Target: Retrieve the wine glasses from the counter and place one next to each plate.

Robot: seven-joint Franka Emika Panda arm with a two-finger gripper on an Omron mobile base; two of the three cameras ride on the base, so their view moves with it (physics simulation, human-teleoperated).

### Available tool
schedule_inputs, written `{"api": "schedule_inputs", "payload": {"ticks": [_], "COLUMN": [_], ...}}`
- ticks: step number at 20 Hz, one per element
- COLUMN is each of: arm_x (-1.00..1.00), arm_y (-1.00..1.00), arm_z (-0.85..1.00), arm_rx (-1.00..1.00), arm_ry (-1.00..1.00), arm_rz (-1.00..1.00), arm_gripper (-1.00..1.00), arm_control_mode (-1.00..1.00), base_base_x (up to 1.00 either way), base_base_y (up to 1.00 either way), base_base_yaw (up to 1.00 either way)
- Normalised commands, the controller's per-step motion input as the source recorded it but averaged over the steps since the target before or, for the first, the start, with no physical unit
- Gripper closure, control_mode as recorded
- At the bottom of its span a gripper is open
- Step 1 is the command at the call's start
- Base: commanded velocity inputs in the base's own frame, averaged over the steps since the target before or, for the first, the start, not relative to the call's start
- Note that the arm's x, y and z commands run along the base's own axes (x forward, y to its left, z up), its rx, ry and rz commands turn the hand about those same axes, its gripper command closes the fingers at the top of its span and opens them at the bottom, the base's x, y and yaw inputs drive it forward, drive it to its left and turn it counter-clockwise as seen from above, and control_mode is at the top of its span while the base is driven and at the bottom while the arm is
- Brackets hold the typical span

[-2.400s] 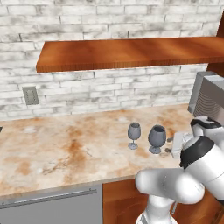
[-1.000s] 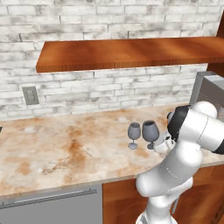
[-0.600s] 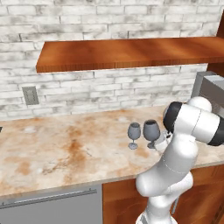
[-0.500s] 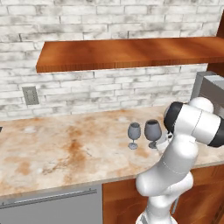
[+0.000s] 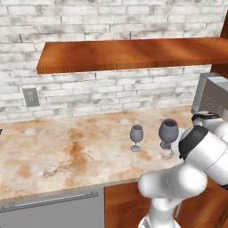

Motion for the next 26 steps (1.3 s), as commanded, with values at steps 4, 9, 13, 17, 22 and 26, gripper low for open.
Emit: {"api": "schedule_inputs", "payload": {"ticks": [4,9,13,17,22,26], "arm_x": [-0.55,-0.59,-0.66,-0.6,-0.54,-0.6], "arm_y": [0.25,0.19,0.13,0.16,0.23,0.28], "arm_z": [0.94,0.88,0.71,0.78,0.73,0.63], "arm_rx": [0.0,0.0,0.0,0.0,0.0,0.0], "arm_ry": [-0.05,-0.03,-0.04,-0.04,-0.06,-0.03], "arm_rz": [0.0,0.0,0.0,0.0,0.0,0.0], "arm_gripper": [1.0,1.0,1.0,1.0,1.0,1.0], "arm_control_mode": [-1.0,-1.0,-1.0,-1.0,-1.0,-1.0], "base_base_x": [0.0,0.0,0.0,0.0,0.0,0.0], "base_base_y": [0.0,0.0,0.0,0.0,0.0,0.0], "base_base_yaw": [0.0,0.0,0.0,0.0,0.0,0.0]}}
